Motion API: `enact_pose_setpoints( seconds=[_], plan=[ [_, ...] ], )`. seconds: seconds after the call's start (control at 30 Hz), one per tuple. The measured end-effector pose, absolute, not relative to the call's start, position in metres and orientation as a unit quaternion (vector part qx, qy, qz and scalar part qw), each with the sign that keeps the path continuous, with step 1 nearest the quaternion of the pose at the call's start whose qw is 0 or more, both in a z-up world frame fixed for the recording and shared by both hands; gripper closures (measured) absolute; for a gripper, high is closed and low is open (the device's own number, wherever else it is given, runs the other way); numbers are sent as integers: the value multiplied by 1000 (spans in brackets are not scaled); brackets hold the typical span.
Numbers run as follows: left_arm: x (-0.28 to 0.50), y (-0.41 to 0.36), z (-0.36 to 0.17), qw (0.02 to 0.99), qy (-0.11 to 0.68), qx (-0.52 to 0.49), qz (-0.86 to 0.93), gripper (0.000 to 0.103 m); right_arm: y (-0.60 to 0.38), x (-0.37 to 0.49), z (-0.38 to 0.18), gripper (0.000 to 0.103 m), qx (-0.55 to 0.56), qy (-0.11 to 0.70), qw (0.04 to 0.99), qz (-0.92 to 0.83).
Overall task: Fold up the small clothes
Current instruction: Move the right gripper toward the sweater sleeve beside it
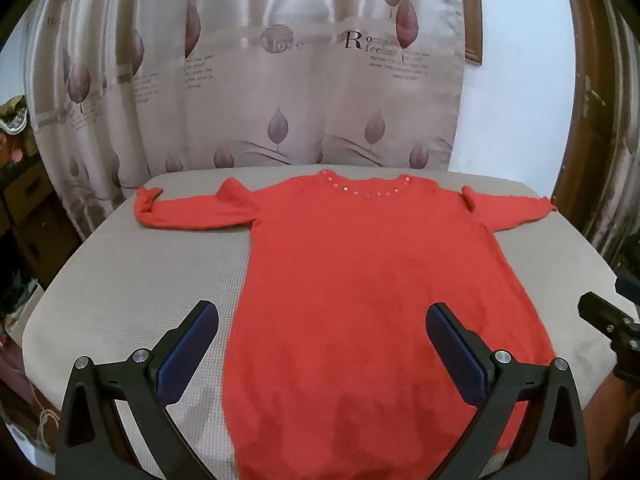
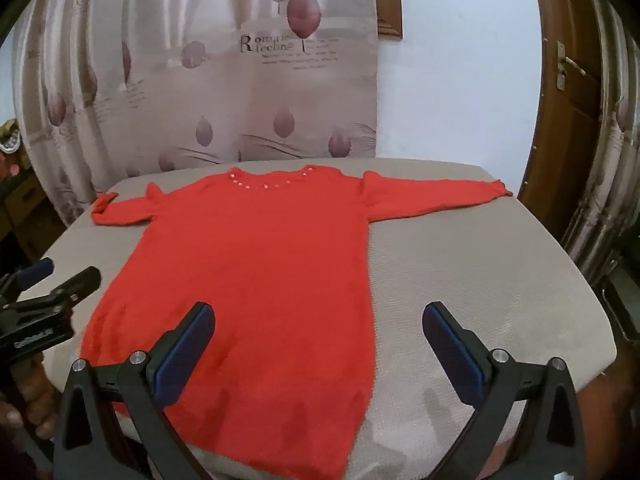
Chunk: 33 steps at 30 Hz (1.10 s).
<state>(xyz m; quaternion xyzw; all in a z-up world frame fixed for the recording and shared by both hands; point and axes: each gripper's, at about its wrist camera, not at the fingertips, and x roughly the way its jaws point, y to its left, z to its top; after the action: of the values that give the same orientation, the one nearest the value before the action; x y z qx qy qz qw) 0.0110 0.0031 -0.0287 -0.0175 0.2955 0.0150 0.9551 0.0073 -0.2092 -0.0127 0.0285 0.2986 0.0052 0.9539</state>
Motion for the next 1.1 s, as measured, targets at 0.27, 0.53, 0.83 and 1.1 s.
enact_pose_setpoints(
  seconds=[0.27,0.53,0.83,1.1],
  plan=[
    [16,5,-22,954,297,-20,17,0,-213,27,-16,0,14,305,952,-12],
    [31,10,-22,952,306,-25,14,0,-218,54,-21,0,7,319,947,-18],
    [70,12,-43,947,318,-29,15,0,-242,102,-35,0,51,353,934,24],
    [103,17,-64,948,317,-31,20,0,-273,151,-50,0,51,361,931,-3]
  ],
)
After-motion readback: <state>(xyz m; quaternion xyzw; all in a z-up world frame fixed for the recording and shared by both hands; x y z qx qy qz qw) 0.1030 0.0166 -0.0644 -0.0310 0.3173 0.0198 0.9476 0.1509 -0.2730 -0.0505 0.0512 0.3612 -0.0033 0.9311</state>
